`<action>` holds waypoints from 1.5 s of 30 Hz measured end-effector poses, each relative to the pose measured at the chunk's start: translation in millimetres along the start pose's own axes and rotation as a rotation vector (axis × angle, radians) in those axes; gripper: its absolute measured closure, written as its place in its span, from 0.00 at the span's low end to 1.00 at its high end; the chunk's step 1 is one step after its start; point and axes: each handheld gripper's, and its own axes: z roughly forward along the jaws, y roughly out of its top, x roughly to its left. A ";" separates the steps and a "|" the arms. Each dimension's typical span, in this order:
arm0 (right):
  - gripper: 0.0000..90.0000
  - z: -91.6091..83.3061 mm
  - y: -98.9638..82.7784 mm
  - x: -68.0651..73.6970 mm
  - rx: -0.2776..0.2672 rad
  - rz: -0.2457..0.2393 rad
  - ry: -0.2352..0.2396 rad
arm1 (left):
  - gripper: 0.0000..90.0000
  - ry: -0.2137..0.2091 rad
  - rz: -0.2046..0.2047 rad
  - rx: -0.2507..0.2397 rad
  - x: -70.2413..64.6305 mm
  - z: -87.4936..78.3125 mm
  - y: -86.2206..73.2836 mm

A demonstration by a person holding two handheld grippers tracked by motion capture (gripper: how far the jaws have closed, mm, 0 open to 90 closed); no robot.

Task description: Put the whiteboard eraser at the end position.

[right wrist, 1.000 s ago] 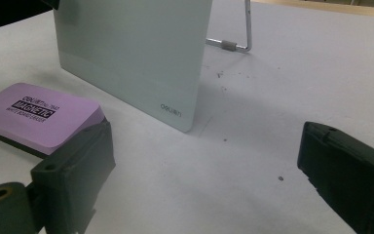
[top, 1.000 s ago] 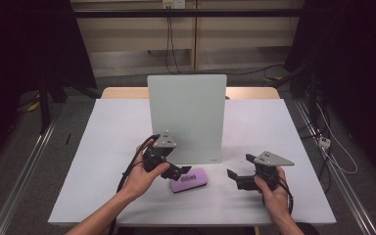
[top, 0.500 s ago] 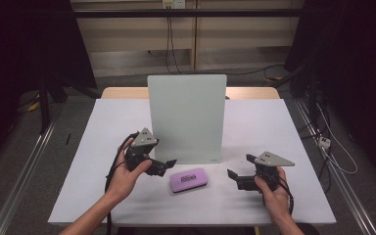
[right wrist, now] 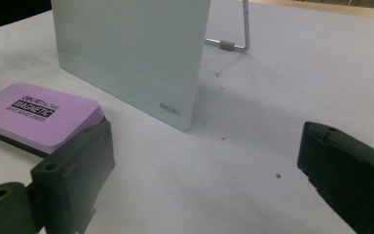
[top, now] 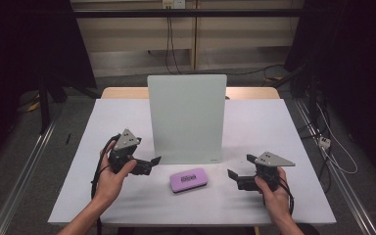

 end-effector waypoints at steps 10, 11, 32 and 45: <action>0.07 -1.4 -0.7 -0.2 0.001 0.006 -0.003 | 0.06 0.012 -0.014 -0.054 6.9 -13.7 -12.7; 0.07 -1.7 -0.8 -0.2 0.000 0.005 -0.004 | 0.06 0.015 -0.016 -0.053 7.9 -15.2 -15.2; 0.07 -5.5 -3.2 -1.4 0.001 0.012 -0.021 | 0.06 0.071 -0.094 -0.035 18.2 -32.9 -55.6; 0.07 -7.5 -4.0 -1.5 0.002 0.016 -0.026 | 0.06 0.079 -0.138 -0.055 18.3 -33.6 -74.6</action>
